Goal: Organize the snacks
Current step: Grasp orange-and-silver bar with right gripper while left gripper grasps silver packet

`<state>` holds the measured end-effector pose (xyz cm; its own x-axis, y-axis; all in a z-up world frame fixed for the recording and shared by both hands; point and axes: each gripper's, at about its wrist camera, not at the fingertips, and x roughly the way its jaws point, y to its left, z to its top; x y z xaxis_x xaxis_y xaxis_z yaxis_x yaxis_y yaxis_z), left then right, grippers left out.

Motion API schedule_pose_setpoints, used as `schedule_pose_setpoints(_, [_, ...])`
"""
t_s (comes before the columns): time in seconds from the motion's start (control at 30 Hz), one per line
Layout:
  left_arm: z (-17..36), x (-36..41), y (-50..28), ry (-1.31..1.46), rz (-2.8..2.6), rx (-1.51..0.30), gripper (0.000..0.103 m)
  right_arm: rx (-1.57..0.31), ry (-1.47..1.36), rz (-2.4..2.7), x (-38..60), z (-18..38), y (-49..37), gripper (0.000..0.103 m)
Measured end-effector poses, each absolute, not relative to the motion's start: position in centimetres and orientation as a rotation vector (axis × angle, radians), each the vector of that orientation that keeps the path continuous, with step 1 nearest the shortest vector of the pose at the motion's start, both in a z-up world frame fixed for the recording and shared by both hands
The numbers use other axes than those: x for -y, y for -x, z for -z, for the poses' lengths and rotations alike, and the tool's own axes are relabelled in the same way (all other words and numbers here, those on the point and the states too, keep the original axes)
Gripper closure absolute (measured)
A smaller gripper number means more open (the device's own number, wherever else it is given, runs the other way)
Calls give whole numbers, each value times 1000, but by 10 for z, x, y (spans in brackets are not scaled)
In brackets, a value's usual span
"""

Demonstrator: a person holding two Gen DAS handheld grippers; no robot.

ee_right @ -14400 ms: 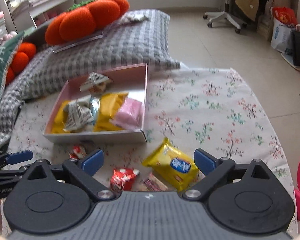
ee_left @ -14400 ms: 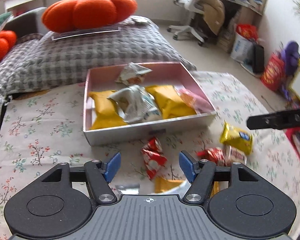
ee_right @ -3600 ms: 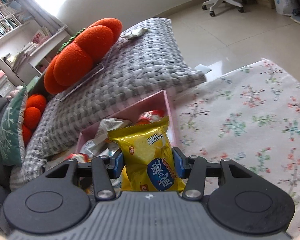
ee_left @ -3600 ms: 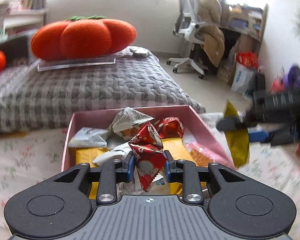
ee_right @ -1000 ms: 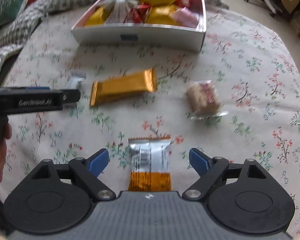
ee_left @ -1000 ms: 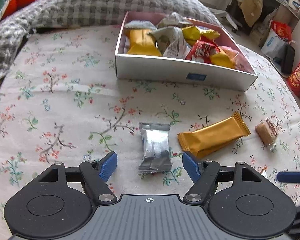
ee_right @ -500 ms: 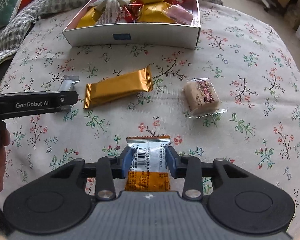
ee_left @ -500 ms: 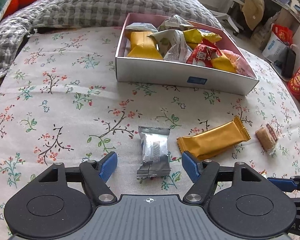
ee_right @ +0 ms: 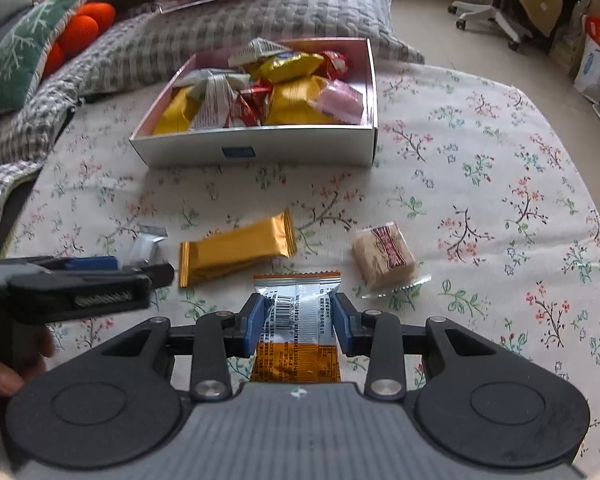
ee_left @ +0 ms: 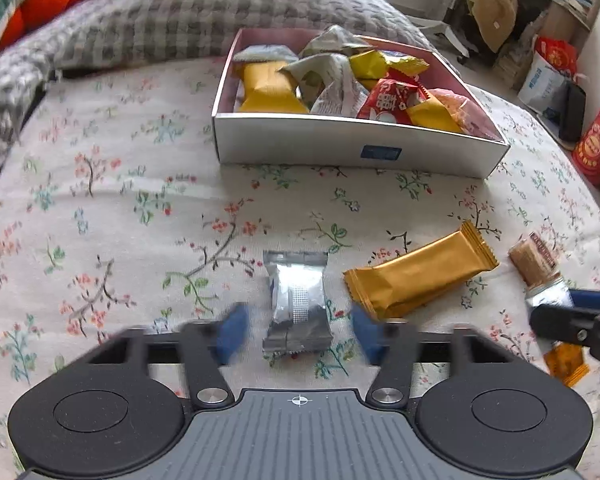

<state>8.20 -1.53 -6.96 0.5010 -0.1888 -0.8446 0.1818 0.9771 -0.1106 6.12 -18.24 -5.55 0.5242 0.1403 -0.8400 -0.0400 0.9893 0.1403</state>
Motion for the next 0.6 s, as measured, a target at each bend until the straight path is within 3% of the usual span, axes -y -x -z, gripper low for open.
schedule_pose_setpoints(0.1, [68, 7, -85, 69, 223, -1025, 78, -1004, -116, -110, 184, 54, -62, 69])
schedule_pose_setpoints(0.6, [52, 13, -80, 23, 225, -960, 80, -977, -160, -90, 190, 49, -61, 69])
